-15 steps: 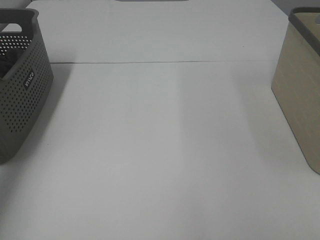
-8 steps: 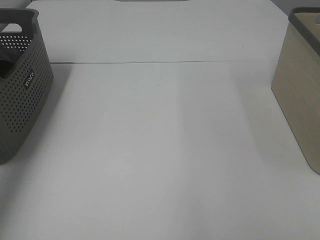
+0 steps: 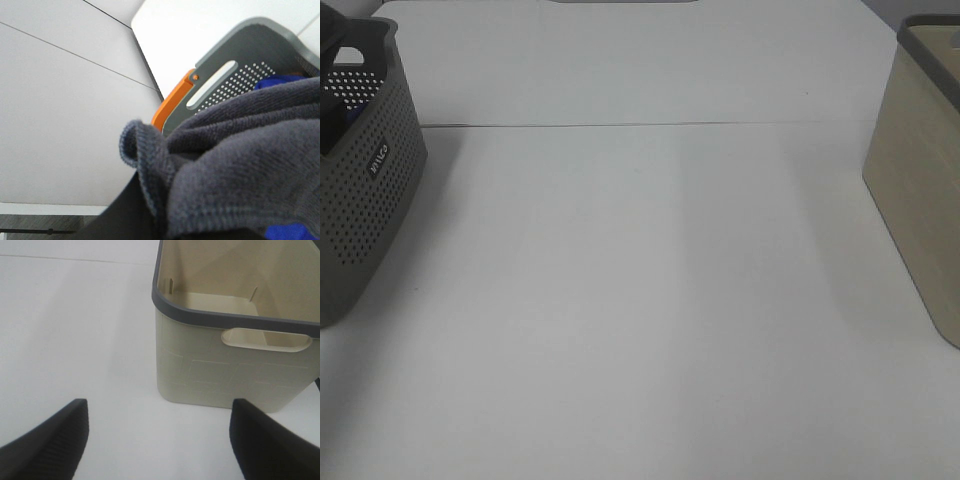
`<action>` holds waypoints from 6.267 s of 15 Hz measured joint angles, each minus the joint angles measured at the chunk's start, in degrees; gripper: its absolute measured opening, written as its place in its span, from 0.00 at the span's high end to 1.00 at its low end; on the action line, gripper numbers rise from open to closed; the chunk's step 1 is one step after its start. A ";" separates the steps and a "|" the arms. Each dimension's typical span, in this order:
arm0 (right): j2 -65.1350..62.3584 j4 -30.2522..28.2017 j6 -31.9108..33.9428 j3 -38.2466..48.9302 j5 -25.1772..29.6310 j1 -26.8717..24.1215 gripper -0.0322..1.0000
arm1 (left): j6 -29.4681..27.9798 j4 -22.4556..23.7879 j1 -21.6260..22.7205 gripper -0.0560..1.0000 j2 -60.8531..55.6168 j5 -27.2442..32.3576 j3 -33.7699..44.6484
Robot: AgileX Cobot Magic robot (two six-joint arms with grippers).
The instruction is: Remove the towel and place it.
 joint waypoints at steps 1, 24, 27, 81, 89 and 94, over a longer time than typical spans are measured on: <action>2.58 0.23 -0.29 0.00 0.00 0.00 0.24 | -0.40 -0.80 -1.55 0.93 -1.49 -0.23 0.00; 47.10 62.74 -64.34 0.00 -36.96 7.22 0.24 | -28.13 -4.70 -39.19 0.93 8.94 -12.89 -1.72; 52.54 63.83 -62.85 0.00 -53.23 21.94 0.24 | -29.56 -4.70 -39.19 0.93 8.94 -13.12 -1.72; 62.80 103.53 -106.00 -22.12 -100.38 54.55 0.96 | -6.65 5.39 -39.19 0.93 9.00 -15.41 -1.72; 62.34 102.67 -131.44 -30.48 -108.69 54.55 0.96 | -1.83 9.85 -39.42 0.93 9.00 -22.35 -1.72; 62.28 100.44 -135.10 -36.10 -110.29 54.55 0.96 | -1.26 13.69 -39.42 0.93 9.00 -27.50 -1.72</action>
